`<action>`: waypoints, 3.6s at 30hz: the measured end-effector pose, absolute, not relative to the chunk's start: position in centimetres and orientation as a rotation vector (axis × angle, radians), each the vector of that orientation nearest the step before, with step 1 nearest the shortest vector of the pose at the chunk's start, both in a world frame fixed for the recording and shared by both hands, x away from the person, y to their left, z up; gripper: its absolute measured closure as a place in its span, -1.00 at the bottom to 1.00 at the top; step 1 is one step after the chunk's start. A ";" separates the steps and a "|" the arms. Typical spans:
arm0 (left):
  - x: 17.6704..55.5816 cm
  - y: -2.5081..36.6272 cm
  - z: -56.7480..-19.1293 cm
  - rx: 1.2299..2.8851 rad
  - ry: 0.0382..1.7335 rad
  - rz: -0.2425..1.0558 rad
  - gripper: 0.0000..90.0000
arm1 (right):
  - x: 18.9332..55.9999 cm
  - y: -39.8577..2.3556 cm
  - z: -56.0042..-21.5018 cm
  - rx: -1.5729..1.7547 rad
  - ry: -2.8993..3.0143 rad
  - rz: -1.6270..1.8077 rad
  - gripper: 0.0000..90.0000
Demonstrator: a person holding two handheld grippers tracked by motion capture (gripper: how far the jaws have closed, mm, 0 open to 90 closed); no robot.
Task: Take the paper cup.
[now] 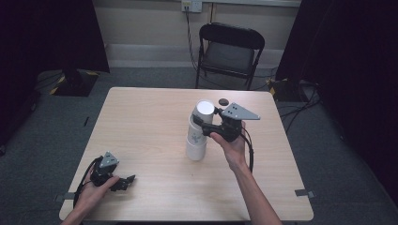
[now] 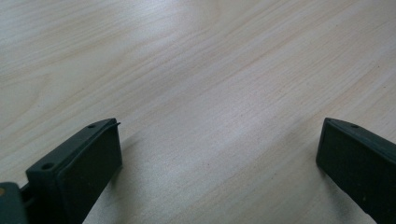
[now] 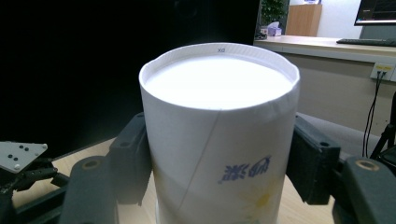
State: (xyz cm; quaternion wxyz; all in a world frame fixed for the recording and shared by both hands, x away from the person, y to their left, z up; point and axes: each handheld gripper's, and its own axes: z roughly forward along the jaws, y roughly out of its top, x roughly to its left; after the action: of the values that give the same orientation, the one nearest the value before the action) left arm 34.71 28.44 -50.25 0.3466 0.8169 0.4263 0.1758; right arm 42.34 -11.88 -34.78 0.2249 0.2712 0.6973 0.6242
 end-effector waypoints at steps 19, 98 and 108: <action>34.6 28.9 -49.9 2.093 1.137 0.489 -0.64 | 39.5 -12.8 -33.0 0.731 1.948 1.711 -0.24; 31.0 14.0 -43.7 1.937 0.494 0.462 0.27 | 34.1 -9.8 -38.9 0.927 2.386 1.810 -0.22; 30.8 14.0 -43.8 1.916 0.489 0.501 0.47 | 34.1 -9.6 -39.0 0.931 2.406 1.835 -0.22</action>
State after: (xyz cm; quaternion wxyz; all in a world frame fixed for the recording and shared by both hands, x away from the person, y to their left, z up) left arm 30.78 14.02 -43.75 0.5235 0.8003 0.2042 0.2091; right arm 34.13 -9.60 -39.02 -0.0122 0.2941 0.7599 0.5796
